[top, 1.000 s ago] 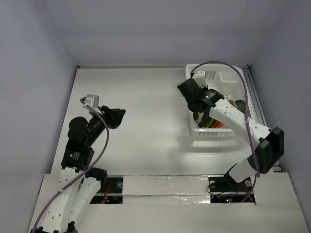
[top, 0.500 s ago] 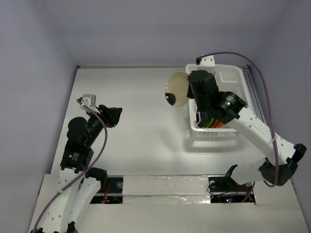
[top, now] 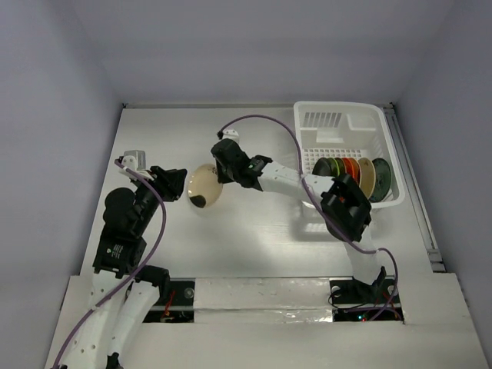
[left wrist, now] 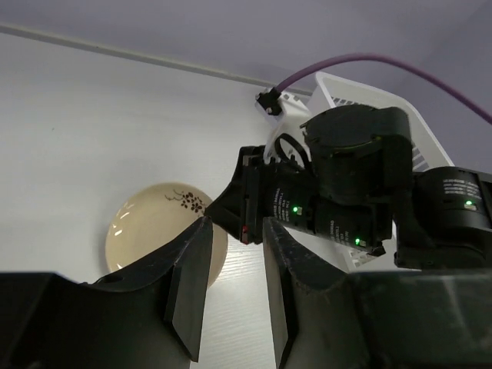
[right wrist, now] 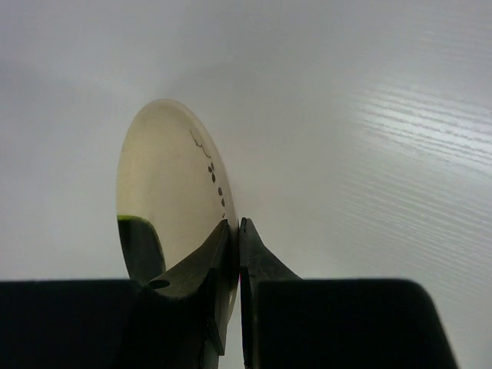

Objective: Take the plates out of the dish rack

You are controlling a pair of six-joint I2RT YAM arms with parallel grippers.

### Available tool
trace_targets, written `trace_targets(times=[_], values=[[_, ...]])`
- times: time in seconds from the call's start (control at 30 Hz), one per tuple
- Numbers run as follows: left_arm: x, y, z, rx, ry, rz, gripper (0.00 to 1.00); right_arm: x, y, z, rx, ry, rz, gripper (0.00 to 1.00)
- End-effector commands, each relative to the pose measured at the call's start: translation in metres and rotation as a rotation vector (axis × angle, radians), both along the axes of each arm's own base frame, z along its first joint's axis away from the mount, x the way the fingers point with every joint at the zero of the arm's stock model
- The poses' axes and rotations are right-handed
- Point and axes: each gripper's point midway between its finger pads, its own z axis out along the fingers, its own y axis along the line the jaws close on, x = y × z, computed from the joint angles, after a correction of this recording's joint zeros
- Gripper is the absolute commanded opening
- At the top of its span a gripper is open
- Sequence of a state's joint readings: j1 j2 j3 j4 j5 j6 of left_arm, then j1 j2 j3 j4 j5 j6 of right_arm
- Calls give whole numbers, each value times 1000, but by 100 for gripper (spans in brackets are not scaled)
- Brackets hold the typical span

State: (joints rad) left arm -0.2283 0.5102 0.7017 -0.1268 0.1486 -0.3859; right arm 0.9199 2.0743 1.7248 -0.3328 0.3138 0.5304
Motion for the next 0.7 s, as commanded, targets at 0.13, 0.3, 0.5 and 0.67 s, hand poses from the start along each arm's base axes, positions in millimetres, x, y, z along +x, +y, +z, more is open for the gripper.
trace_targets(times=[0.13, 0.3, 0.5, 0.67], values=[[1, -4, 23, -5, -63, -21, 29, 10, 6, 12, 112, -42, -51, 0], [1, -5, 22, -5, -61, -27, 29, 2, -10, -27, 35, 5, -68, 16], [1, -5, 22, -5, -63, -27, 29, -8, -21, -55, 0, 45, -73, 20], [1, -6, 22, -7, -64, -30, 30, -10, -29, -39, 2, 16, -79, 28]])
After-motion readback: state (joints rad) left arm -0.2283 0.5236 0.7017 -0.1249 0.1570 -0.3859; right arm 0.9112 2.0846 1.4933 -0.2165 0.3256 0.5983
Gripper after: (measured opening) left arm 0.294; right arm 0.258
